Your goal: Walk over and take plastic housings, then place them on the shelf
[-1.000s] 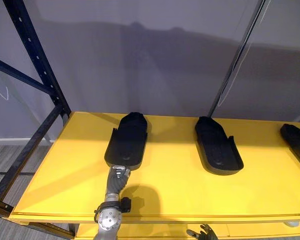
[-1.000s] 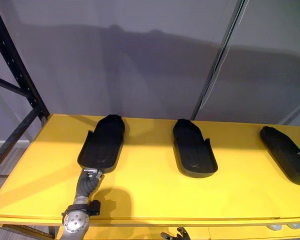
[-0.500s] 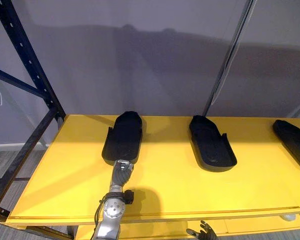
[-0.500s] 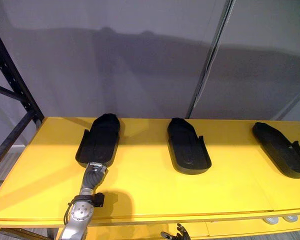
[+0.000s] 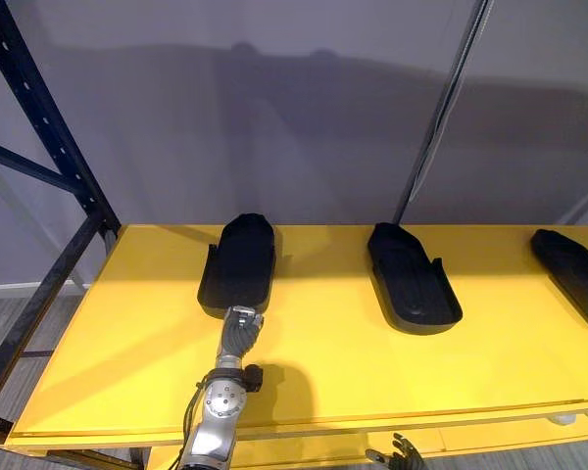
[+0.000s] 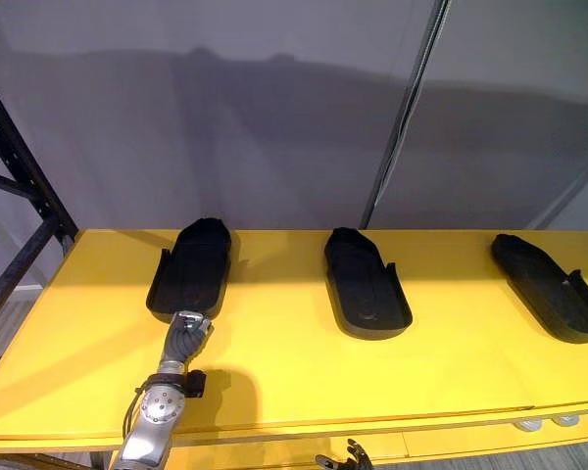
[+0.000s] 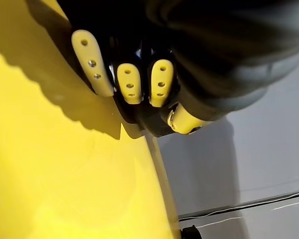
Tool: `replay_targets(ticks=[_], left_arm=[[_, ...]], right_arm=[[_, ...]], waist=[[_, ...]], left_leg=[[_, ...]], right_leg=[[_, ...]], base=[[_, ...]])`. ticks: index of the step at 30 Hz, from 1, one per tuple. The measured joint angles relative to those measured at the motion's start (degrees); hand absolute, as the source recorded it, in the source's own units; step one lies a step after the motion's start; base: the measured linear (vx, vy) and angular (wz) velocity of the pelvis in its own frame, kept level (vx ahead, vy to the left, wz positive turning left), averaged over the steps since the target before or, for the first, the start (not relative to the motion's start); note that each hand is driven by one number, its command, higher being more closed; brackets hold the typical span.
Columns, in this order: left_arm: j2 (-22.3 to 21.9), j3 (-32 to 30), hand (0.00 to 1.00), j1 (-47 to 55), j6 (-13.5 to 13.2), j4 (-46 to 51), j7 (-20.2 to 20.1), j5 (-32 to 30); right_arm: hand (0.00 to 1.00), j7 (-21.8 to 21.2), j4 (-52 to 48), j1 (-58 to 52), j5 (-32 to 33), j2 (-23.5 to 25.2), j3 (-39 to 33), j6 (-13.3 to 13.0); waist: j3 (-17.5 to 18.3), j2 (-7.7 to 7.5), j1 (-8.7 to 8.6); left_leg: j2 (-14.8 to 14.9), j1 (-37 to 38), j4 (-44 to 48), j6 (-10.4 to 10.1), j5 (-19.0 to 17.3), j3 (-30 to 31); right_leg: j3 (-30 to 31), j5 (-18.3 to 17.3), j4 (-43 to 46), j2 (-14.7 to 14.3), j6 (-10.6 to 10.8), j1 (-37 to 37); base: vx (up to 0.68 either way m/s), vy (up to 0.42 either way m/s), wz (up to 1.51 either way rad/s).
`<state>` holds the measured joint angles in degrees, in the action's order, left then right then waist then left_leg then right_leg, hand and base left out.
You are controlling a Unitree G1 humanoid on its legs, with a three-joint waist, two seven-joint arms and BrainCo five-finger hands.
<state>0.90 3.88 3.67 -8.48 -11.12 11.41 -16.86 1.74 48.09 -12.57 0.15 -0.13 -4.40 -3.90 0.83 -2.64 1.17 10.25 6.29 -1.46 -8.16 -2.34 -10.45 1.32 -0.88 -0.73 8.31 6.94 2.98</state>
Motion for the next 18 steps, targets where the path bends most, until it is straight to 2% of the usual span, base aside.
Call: replay_targets(ticks=[5, 9, 11, 13, 15, 18], left_arm=[[0.44, 0.87, 1.00, 2.70, 1.09, 4.73, -0.28, 3.39], [1.17, 0.55, 1.00, 8.70, 1.55, 22.21, -0.31, 6.61], [1.48, -1.53, 1.00, 10.19, -0.31, 30.23, 0.86, 8.42], [1.38, -7.14, 1.00, 11.04, -3.06, 38.33, 2.92, 10.73], [1.34, -12.59, 1.00, 11.71, -4.62, 41.84, 5.09, 12.79], [-0.54, -22.55, 1.00, 13.98, -5.28, 42.54, 9.11, 16.37]], right_arm=[[0.00, 0.01, 0.00, -0.20, 0.01, 0.07, 0.06, -0.01], [0.00, 0.07, -0.31, -0.10, 0.07, 0.46, 0.04, -0.35], [0.00, 0.07, -0.35, -0.30, 0.06, 0.46, 0.10, -0.64], [0.00, 0.07, -0.36, -0.49, 0.07, 0.51, 0.15, -0.76], [0.00, 0.08, -0.42, -0.49, 0.07, 0.50, 0.14, -0.76], [0.00, 0.43, -1.26, -0.58, 0.06, 0.58, 0.17, -0.75]], waist=[[-0.40, -0.34, -0.29], [-2.35, -1.02, 0.24], [-2.53, -0.91, 0.85], [-2.44, -0.76, 1.28], [-2.35, -0.87, 1.32], [-2.40, -0.83, 1.85]], left_leg=[[-0.03, -0.09, 0.49, 0.07, -0.04, 0.22], [0.08, -0.72, 3.06, 0.35, -1.53, 1.30], [0.27, -1.00, 4.86, 0.10, -2.54, 1.72], [0.46, -1.89, 7.19, -0.09, -3.77, 2.99], [0.58, -3.17, 8.80, -0.03, -4.45, 4.12], [0.66, -4.06, 10.05, -0.07, -5.01, 4.91]], right_leg=[[-0.16, -0.04, 0.16, 0.12, 0.03, 0.31], [-0.61, -1.42, 1.81, 0.27, 0.32, 0.71], [-0.76, -2.56, 3.54, 0.31, 0.42, 0.69], [-1.88, -3.58, 5.04, 0.38, 0.50, 0.90], [-2.78, -3.88, 5.42, 0.40, 0.51, 0.90], [-3.56, -3.88, 5.44, 0.41, 0.51, 1.17]], base=[[0.00, 0.001, 0.01], [-0.04, -0.006, 0.10], [-0.02, -0.007, 0.12], [0.02, -0.010, 0.21], [0.02, -0.008, 0.26], [0.01, 0.002, 0.14]])
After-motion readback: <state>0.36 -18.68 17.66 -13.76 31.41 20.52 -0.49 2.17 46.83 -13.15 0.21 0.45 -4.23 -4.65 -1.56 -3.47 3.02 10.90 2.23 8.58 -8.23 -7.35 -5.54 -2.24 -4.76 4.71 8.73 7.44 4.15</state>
